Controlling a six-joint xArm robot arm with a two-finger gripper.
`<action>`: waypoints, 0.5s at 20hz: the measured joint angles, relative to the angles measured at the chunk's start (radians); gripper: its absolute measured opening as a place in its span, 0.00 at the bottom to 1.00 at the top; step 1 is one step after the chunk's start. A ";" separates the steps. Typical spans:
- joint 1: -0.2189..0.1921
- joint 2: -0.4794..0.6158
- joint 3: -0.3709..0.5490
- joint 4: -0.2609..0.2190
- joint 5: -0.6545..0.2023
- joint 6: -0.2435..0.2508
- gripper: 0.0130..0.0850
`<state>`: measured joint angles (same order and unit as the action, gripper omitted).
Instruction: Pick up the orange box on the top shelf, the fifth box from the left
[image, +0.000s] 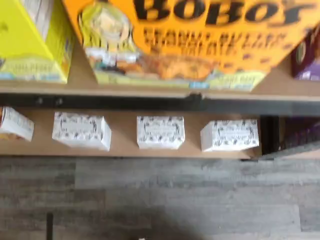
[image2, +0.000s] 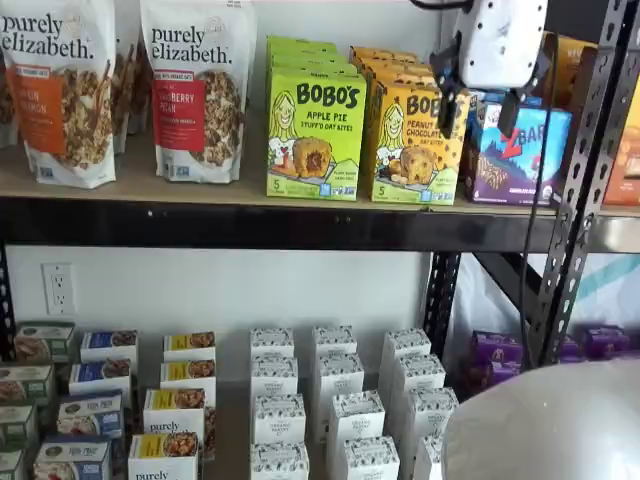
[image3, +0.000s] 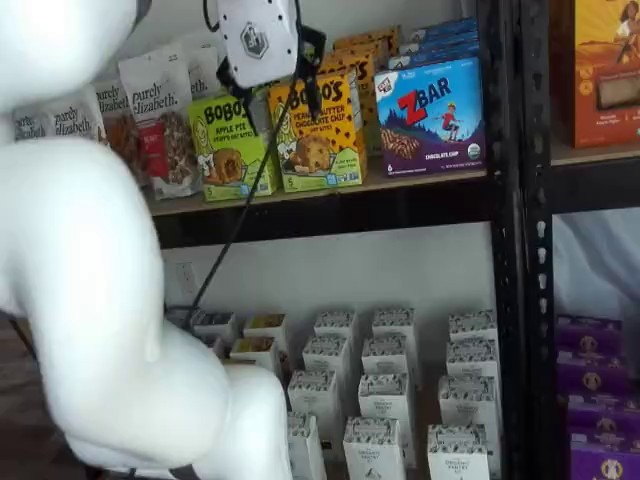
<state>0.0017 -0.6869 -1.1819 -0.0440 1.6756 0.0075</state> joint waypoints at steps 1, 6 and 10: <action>-0.004 0.016 -0.013 0.000 -0.008 -0.004 1.00; -0.009 0.094 -0.085 -0.007 -0.030 -0.008 1.00; -0.004 0.139 -0.132 0.000 -0.036 -0.003 1.00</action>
<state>-0.0024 -0.5484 -1.3141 -0.0438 1.6398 0.0042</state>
